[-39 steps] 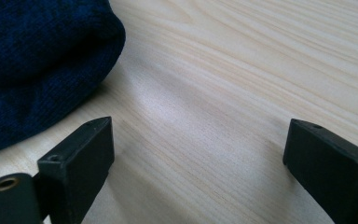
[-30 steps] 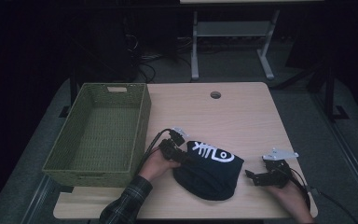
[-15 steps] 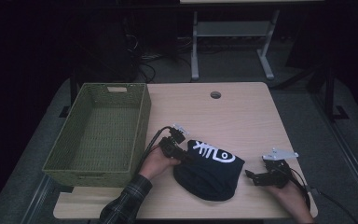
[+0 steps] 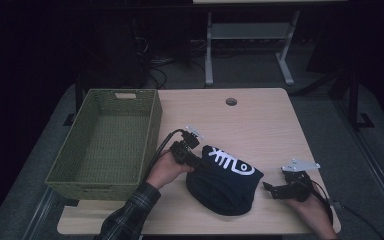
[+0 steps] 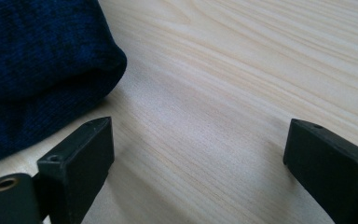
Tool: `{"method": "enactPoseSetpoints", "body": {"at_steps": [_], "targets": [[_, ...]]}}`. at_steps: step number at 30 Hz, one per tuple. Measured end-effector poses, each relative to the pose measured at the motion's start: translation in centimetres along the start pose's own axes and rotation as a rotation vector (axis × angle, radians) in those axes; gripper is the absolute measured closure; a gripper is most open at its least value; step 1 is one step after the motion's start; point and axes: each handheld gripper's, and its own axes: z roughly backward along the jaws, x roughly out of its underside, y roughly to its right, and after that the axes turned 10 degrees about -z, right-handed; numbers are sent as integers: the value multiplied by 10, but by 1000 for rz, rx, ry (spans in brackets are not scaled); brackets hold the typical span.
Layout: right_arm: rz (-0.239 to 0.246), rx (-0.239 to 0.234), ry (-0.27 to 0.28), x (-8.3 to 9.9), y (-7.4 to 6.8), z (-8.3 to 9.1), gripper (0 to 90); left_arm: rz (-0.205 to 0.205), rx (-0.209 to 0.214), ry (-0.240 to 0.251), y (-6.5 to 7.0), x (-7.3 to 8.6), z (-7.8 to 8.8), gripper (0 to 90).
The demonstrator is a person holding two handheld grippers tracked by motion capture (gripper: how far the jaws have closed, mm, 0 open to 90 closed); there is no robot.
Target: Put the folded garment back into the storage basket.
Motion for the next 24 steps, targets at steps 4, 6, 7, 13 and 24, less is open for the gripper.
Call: {"method": "enactPoseSetpoints", "body": {"at_steps": [4, 6, 7, 13, 24], "targets": [[0, 0, 0, 0, 0, 0, 82, -7, 9, -1, 3, -9, 9, 719], [-1, 0, 0, 0, 0, 0, 82, -20, 9, -10, 5, -14, 14, 719], [0, 0, 0, 0, 0, 0, 82, -22, 10, -7, 7, -16, 16, 719], [1, 0, 1, 0, 0, 0, 82, -24, -9, -2, 13, -26, 29, 719], [1, 0, 1, 0, 0, 0, 83, -61, 3, 26, 22, -37, 60, 719]]}}
